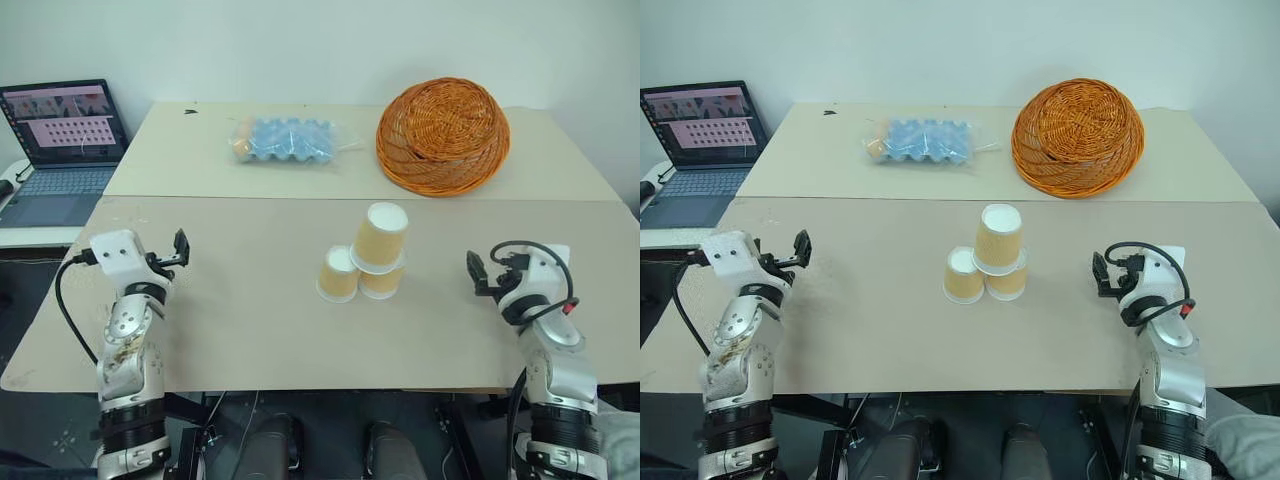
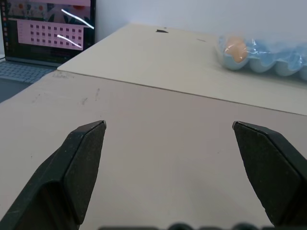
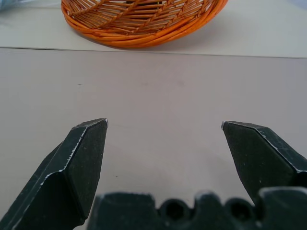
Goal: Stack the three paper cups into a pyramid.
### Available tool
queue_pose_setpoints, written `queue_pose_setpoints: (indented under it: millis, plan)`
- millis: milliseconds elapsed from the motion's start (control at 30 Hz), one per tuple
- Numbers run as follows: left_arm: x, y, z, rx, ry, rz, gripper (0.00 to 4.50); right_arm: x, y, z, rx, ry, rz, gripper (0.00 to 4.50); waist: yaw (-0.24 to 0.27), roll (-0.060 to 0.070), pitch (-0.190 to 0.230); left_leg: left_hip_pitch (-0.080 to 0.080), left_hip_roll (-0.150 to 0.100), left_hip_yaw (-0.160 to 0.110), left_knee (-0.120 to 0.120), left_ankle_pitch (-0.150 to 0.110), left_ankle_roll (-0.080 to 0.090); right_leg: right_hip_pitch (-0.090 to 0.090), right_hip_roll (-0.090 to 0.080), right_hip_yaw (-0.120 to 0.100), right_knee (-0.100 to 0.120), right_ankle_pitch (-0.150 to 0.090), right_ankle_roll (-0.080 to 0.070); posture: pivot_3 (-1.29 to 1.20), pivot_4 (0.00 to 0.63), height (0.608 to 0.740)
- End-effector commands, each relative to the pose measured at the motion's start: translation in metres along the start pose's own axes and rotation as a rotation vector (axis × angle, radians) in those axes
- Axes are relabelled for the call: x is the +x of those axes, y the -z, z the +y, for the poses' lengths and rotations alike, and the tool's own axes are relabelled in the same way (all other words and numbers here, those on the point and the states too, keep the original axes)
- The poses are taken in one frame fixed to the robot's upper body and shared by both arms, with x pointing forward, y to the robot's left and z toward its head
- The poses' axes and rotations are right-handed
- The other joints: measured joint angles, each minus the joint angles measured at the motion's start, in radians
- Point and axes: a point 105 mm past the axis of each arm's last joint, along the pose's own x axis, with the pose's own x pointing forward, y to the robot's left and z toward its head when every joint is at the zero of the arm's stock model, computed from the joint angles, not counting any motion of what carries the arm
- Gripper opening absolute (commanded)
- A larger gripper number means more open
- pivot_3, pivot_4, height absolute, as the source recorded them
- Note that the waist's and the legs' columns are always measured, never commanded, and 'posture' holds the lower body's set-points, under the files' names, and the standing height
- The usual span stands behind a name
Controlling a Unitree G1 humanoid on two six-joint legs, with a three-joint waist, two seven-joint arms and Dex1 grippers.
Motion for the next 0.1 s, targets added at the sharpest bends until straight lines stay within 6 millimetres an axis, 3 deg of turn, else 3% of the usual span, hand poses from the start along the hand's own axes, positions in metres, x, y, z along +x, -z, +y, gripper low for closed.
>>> queue_pose_setpoints:
  millis: [33,100]
  plan:
    - [0.0045,-0.0147,0.0045,-0.001,-0.041,-0.083,4.50,0.0038,-0.0113,-0.0054,-0.045,0.022,-0.044,4.48,0.000,0.000,0.000,0.000,0.000,0.000,0.000,0.000,0.000,0.000,0.000,0.000,0.000,0.000,0.000,0.00,0.150,0.726]
    - [0.0048,-0.0144,0.0060,-0.002,-0.056,-0.090,4.50,0.0055,-0.0120,-0.0042,-0.039,0.020,-0.050,4.48,0.000,0.000,0.000,0.000,0.000,0.000,0.000,0.000,0.000,0.000,0.000,0.000,0.000,0.000,0.000,0.00,0.150,0.726]
